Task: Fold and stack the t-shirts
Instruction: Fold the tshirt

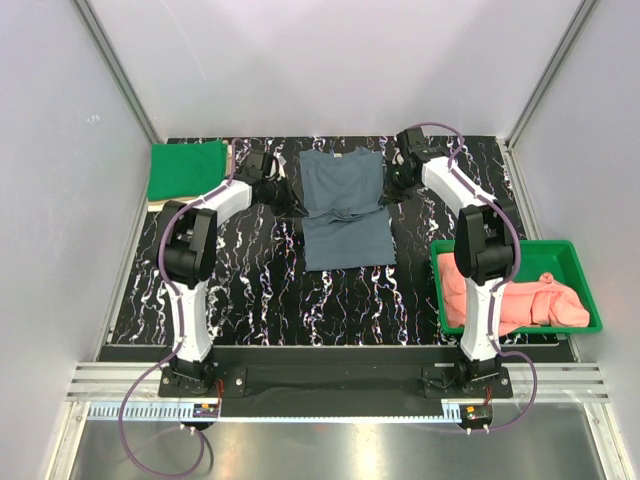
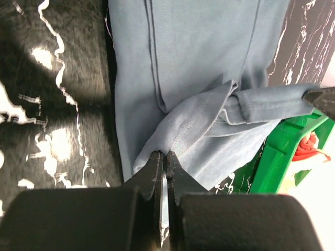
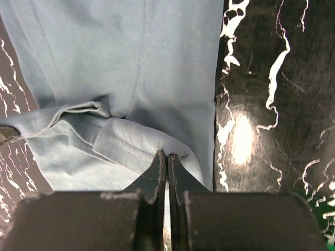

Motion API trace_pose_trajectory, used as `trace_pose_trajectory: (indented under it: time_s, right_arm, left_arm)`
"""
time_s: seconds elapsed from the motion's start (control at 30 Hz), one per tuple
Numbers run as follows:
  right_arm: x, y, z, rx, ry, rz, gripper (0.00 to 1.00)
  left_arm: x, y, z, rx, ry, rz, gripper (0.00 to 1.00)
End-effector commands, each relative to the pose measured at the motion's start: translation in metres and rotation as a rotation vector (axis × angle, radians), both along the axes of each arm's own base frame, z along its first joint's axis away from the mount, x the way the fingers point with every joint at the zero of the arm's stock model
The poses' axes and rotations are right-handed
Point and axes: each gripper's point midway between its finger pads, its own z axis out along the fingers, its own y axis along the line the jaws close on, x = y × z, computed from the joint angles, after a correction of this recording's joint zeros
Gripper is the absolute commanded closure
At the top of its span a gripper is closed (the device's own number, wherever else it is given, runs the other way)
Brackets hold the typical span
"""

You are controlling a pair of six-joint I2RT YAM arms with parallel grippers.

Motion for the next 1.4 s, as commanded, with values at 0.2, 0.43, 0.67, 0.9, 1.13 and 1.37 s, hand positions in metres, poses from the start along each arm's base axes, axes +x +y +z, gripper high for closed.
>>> trace_pose_trajectory:
  time_s: [0.2,0.43,0.67,0.9,1.13,1.37]
  right_arm:
    - [0.026,-0.004,-0.007,0.050,0.000,-0.010,0.98]
    - [0.031,-0.006,0.000,0.076,-0.006,-0.033,1.00]
    - [0.026,-0.003,0.027,0.120,-0.038,-0.069,1.00]
    - [0.030,-0.007,0.017,0.108,-0.035,-0.091,1.00]
    - [0.038,-0.018,0.003,0.090,-0.034,-0.121,1.00]
    - [0.051,-0.034,-0.007,0.097,-0.032,-0.165,0.92]
  left_arm:
    - [0.032,-0.007,0.016,-0.062,-0.072,-0.056,0.92]
    - [0.035,-0.006,0.009,-0.068,-0.059,-0.066,1.00]
    - [0.036,-0.009,0.029,-0.088,-0.096,-0.077,0.99]
    - [0.041,-0.015,0.034,-0.127,-0.100,-0.102,0.96]
    - [0.051,-0.014,0.006,-0.108,-0.058,-0.077,0.96]
    - [0.065,-0.009,-0.017,-0.074,-0.039,-0.045,0.87]
